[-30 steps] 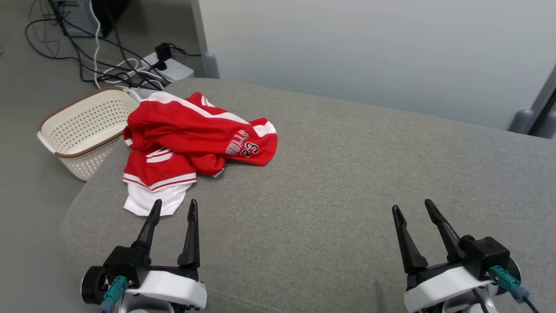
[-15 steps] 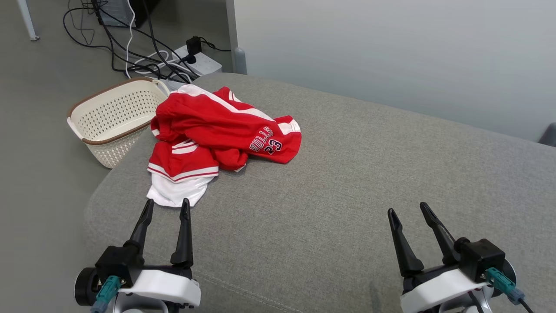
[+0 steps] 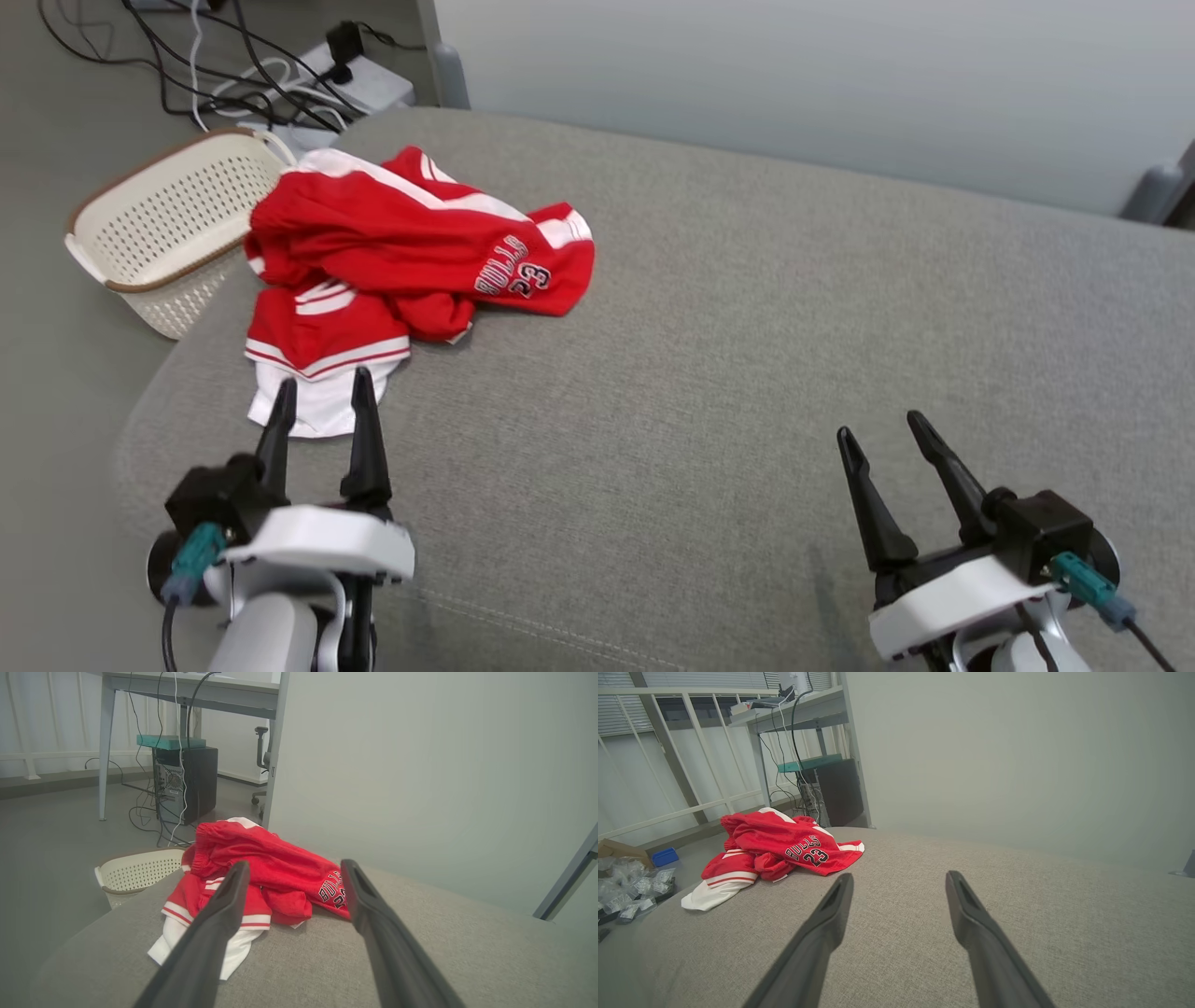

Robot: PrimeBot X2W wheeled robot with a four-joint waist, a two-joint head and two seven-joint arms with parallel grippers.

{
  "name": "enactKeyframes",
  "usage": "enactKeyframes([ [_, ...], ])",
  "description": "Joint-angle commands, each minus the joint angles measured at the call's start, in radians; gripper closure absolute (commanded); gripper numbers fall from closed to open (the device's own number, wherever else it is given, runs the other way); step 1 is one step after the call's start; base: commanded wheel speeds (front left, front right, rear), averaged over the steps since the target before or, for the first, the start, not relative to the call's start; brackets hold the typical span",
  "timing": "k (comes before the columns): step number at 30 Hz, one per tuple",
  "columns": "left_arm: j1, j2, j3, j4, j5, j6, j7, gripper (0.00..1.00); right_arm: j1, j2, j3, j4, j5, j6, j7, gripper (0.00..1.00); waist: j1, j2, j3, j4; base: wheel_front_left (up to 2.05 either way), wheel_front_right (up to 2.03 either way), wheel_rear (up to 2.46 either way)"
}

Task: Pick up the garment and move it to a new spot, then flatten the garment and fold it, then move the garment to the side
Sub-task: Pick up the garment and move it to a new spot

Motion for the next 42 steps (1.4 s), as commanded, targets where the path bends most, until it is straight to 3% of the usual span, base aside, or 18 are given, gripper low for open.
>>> enactKeyframes([
  [1, -0.103, 0.008, 0.030, 0.004, -0.005, 0.010, -0.009, 0.00, -0.057, -0.023, 0.028, -0.030, 0.003, 0.001, -0.014, 0.00, 0.0000, 0.0000, 0.065, -0.039, 0.00, 0.00, 0.00],
  [10, -0.312, 0.008, 0.043, 0.126, 0.009, 0.008, -0.009, 0.00, -0.141, -0.066, 0.044, -0.038, 0.008, 0.001, -0.014, 0.00, 0.0000, 0.0000, 0.195, -0.112, 0.00, 0.00, 0.00],
  [20, -0.604, 0.018, 0.116, 0.408, 0.057, 0.006, -0.009, 0.00, -0.237, -0.095, 0.075, -0.047, 0.018, 0.001, -0.014, 0.00, 0.0000, 0.0000, 0.365, -0.195, 0.00, 0.00, 0.00],
  [35, -0.879, 0.129, 0.156, 0.864, 0.110, 0.033, -0.007, 0.00, -0.319, -0.098, 0.131, -0.043, 0.048, 0.001, -0.014, 0.00, 0.0000, 0.0000, 0.485, -0.306, 0.00, 0.00, 0.00],
  [41, -0.927, 0.156, 0.155, 0.973, 0.102, 0.038, 0.028, 0.00, -0.334, -0.095, 0.142, -0.040, 0.055, 0.001, -0.014, 0.00, 0.0000, 0.0000, 0.499, -0.327, 0.00, 0.00, 0.00],
  [42, -0.929, 0.158, 0.153, 0.981, 0.101, 0.037, 0.032, 0.04, -0.336, -0.094, 0.141, -0.039, 0.055, 0.001, -0.014, 0.00, 0.0000, 0.0000, 0.498, -0.329, 0.00, 0.00, 0.00],
])
